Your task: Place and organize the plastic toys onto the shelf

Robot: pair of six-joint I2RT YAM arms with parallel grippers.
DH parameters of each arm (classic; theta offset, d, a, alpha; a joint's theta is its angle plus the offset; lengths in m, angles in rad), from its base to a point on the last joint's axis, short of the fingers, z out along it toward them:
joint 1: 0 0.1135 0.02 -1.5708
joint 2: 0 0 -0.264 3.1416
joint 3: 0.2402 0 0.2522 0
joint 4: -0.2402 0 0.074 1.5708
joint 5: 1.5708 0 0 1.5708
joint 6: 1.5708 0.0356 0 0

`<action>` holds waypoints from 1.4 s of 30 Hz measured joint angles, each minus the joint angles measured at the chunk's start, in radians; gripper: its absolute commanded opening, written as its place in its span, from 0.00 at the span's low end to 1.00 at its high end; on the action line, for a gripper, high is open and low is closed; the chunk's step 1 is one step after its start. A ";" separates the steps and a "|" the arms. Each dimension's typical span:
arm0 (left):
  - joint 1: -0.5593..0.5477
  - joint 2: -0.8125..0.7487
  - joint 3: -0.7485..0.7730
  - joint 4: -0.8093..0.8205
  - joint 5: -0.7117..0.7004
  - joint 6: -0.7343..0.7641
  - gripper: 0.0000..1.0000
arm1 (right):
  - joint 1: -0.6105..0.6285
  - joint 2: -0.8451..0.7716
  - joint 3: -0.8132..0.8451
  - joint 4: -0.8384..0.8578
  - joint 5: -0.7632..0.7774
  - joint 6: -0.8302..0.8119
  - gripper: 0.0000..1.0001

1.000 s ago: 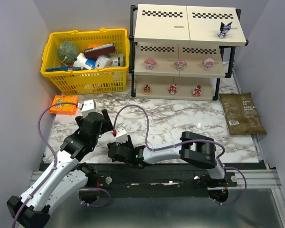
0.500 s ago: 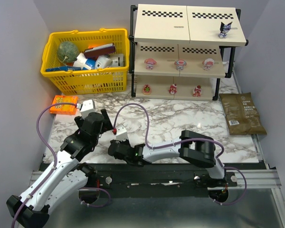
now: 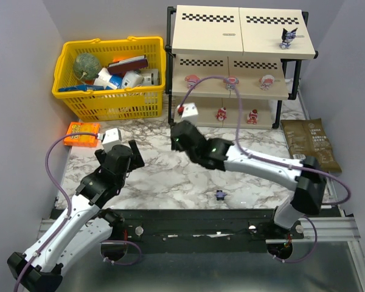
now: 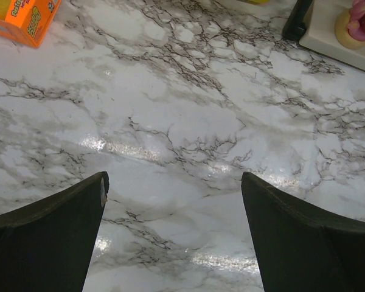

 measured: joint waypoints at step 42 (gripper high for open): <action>-0.002 -0.034 -0.006 0.007 0.113 -0.016 0.99 | -0.631 0.116 1.041 -0.557 -0.230 -0.458 0.17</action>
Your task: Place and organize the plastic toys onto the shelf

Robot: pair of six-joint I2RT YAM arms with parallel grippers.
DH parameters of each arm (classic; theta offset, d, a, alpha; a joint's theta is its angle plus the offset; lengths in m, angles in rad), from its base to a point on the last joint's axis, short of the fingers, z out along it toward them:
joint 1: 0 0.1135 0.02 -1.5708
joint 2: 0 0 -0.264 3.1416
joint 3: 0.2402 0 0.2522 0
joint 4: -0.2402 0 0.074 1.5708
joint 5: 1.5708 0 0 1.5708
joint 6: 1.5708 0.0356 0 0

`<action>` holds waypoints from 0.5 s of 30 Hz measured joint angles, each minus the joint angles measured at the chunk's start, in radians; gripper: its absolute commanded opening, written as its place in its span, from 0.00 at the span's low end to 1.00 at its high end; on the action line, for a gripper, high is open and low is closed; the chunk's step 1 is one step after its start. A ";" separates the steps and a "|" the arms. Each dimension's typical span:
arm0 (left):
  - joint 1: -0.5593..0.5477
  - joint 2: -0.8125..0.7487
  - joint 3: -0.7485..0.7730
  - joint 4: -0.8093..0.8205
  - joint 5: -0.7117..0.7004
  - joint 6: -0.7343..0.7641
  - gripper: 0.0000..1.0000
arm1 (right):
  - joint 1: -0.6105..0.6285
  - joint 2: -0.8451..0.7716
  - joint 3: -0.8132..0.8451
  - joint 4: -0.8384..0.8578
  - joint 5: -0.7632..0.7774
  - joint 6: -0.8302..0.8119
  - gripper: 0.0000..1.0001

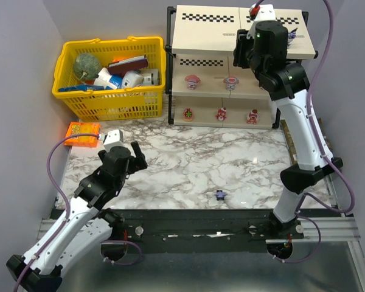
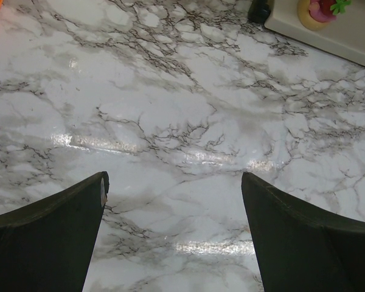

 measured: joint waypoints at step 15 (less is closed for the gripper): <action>0.000 0.003 -0.002 -0.002 0.002 -0.011 0.99 | -0.045 0.066 0.045 0.064 -0.047 0.008 0.18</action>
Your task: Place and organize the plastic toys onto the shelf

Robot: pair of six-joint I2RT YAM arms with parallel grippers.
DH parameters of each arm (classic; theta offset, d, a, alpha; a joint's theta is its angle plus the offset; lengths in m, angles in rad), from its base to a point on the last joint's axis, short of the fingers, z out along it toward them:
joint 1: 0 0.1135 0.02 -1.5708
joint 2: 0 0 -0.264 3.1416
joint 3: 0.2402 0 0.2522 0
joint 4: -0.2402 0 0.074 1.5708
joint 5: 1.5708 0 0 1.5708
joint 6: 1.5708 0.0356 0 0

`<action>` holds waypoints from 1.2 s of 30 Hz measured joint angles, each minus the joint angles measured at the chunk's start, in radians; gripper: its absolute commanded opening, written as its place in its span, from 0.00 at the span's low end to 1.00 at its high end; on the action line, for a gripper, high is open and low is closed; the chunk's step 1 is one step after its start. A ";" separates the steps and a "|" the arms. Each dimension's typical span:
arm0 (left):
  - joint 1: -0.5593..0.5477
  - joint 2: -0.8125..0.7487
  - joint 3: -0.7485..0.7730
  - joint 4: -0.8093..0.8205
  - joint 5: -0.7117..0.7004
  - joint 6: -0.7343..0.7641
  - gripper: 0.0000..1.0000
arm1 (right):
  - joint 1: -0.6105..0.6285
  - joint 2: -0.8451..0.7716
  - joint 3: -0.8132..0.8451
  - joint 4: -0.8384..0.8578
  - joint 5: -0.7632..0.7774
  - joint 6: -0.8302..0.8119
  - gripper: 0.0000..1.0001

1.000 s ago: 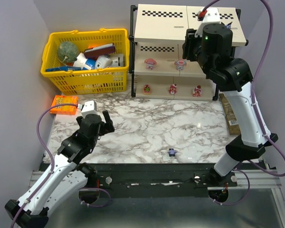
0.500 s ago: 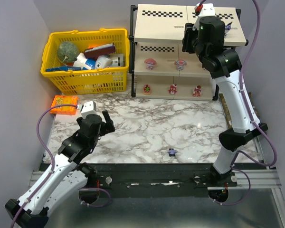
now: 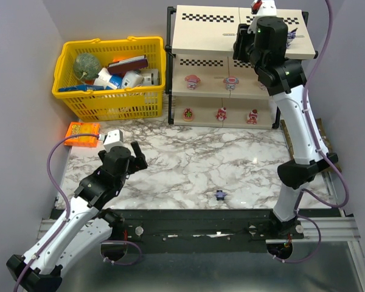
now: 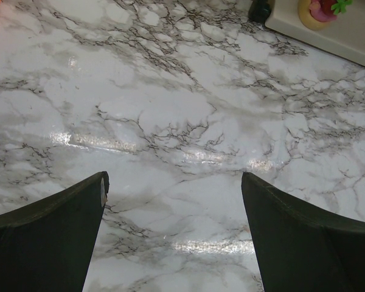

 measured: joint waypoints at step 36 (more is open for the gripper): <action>0.000 0.000 0.000 0.000 0.000 -0.003 0.99 | -0.079 0.027 0.042 -0.014 -0.156 0.125 0.09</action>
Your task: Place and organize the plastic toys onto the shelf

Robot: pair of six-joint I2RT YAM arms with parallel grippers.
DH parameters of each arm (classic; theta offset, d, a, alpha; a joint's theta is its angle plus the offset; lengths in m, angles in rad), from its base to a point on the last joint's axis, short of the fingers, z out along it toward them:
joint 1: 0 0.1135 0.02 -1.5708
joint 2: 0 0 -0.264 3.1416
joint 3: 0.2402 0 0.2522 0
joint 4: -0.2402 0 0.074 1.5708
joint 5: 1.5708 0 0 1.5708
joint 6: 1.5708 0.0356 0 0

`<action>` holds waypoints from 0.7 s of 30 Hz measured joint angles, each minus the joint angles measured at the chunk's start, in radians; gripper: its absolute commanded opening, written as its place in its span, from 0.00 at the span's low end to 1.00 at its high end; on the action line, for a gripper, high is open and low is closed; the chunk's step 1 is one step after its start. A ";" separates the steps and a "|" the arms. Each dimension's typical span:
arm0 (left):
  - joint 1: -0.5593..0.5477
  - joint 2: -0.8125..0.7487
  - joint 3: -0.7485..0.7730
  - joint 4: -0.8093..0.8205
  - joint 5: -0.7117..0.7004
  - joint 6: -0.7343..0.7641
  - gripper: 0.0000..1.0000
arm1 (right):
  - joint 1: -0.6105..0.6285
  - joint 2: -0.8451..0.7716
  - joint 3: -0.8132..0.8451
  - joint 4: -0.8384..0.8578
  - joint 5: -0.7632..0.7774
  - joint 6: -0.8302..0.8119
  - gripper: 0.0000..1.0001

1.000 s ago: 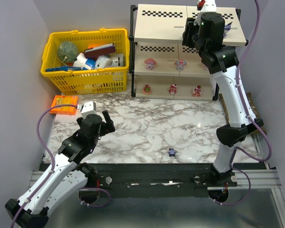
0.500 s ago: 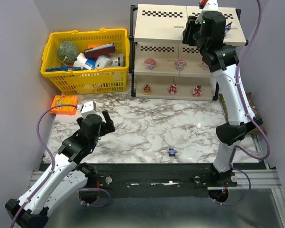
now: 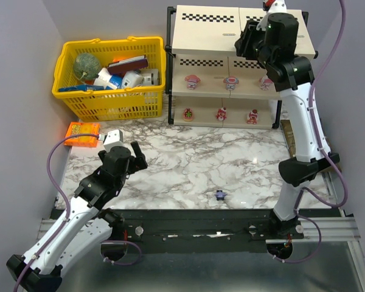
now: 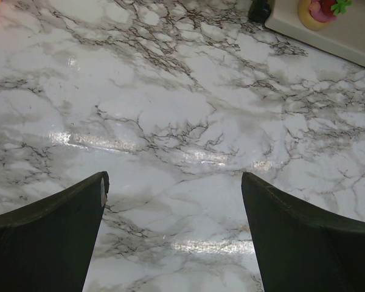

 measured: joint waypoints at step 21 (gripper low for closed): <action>0.000 0.000 0.000 0.000 0.000 0.000 0.99 | -0.006 -0.053 0.006 -0.082 -0.030 0.000 0.06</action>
